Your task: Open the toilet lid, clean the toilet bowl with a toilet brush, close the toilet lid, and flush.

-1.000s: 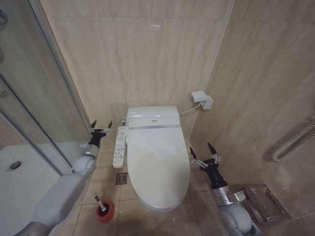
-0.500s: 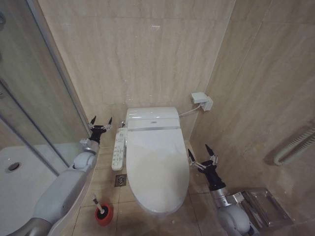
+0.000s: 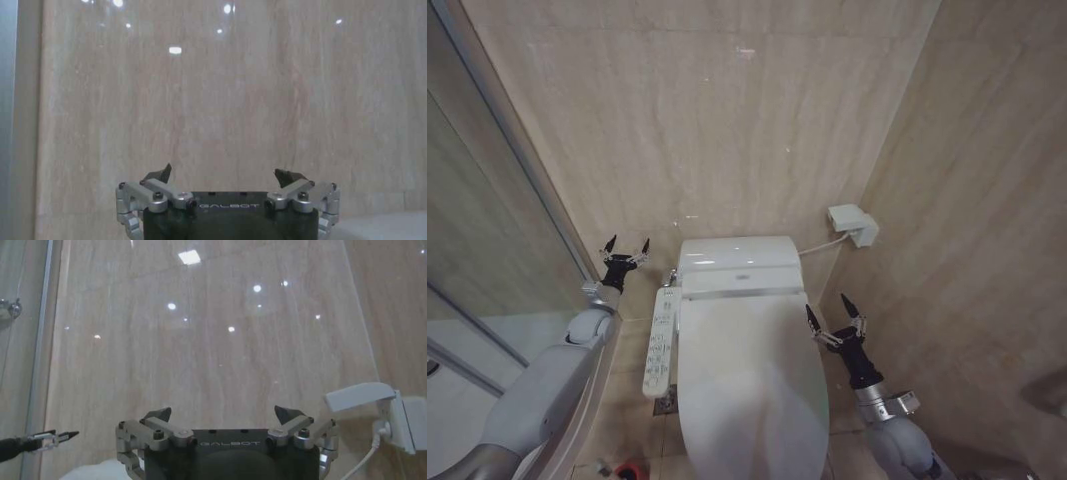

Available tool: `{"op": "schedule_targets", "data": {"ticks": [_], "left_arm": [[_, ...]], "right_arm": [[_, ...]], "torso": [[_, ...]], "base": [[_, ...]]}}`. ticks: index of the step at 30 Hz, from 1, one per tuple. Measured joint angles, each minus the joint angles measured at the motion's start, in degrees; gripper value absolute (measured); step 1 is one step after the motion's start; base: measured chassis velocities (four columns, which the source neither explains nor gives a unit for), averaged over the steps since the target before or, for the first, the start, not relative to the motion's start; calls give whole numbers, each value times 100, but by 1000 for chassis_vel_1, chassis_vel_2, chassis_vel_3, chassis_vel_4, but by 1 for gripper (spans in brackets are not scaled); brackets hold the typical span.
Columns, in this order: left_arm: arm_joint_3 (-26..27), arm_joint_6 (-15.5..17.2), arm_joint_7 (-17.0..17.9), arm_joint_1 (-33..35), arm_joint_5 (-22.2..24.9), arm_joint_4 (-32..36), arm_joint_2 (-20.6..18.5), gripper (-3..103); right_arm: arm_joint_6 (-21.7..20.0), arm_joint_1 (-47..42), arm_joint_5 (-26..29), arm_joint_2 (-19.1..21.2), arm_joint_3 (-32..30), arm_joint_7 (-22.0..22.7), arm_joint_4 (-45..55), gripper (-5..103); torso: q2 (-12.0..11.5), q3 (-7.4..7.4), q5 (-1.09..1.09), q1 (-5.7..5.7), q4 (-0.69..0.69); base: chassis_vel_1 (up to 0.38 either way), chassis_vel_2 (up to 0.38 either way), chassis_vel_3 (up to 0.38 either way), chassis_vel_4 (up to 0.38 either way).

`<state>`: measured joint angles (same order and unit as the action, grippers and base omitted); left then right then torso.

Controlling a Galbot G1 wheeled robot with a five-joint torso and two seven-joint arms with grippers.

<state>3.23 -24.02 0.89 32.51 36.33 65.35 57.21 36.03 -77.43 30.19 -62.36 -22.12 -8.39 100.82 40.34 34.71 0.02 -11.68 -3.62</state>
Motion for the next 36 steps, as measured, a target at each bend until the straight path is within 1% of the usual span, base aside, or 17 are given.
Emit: {"op": "schedule_targets", "data": {"ticks": [6,7,10,12,14,15,19,21,22,23,25,28,29,30,32,35,36], "left_arm": [[-79,-64,-141,-125,-166,-398,123,100],[-80,-109,-230,-153,-211,-510,144,88],[-73,-201,-465,-219,-411,-772,167,88],[28,-429,-838,-329,-923,-1177,225,88],[92,-526,-990,-379,-1199,-1345,264,88],[145,-602,-1138,-423,-1399,-1477,295,61],[213,-702,-1547,-489,-1601,-1662,307,61],[222,-841,-2075,-559,-1640,-1826,285,61],[223,-997,-2465,-634,-1633,-1976,266,34],[225,-1100,-2706,-684,-1636,-2070,258,34],[234,-1170,-2879,-719,-1659,-2134,253,34],[339,-1352,-3535,-796,-1885,-2264,219,34],[339,-1352,-3535,-796,-1885,-2264,219,34],[373,-1387,-3730,-802,-1960,-2305,206,7],[444,-1453,-4011,-815,-2076,-2418,200,7],[479,-1497,-4137,-826,-2142,-2540,202,7],[482,-1503,-4151,-826,-2153,-2584,210,0]], "right_arm": [[-1,-11,0,3,0,3,28,100],[-1,-18,0,4,-3,3,30,100],[-2,-28,0,-1,-6,3,31,100],[-1,-29,0,-17,-4,4,27,100],[-1,-27,0,-26,0,4,20,100],[-1,-21,-2,-36,4,4,10,100],[0,-8,-6,-56,15,4,-16,100],[0,5,-10,-74,22,4,-44,100],[1,12,-16,-93,25,4,-53,100],[1,16,-20,-106,27,3,-61,100],[2,17,-24,-117,29,3,-67,100],[5,19,-28,-146,30,2,-85,100],[5,19,-28,-146,30,2,-85,100],[9,19,-29,-147,28,2,-89,100],[14,18,-29,-142,17,3,-92,100],[16,18,-28,-125,6,6,-97,100],[16,19,-27,-120,4,7,-98,100]], "torso": [[2,-4,-2,7,-7],[3,-4,-3,8,-8],[3,-4,-2,9,-7],[3,-3,-3,7,-5],[3,-2,-3,5,-2],[3,-2,-3,4,-4],[3,-2,-3,4,-4],[3,-2,-3,4,-5],[3,-2,-3,5,-6],[3,-3,-2,5,-6],[3,-3,-2,5,-6],[3,-2,-2,5,-6],[3,-2,-2,5,-6],[3,-2,-2,5,-6],[3,-2,-3,5,-4],[3,-2,-3,5,-4],[2,-2,-3,5,-4]], "base": [[23,-45,-29,17],[53,-98,-59,69],[8,-19,-20,9],[0,0,0,0],[0,0,0,0],[0,0,0,0],[0,0,0,0],[0,0,0,0],[0,0,0,0],[0,0,0,0],[0,0,0,0],[0,0,0,0],[0,0,0,0],[0,0,0,0],[0,0,0,0],[0,0,0,0],[0,0,0,0]]}}
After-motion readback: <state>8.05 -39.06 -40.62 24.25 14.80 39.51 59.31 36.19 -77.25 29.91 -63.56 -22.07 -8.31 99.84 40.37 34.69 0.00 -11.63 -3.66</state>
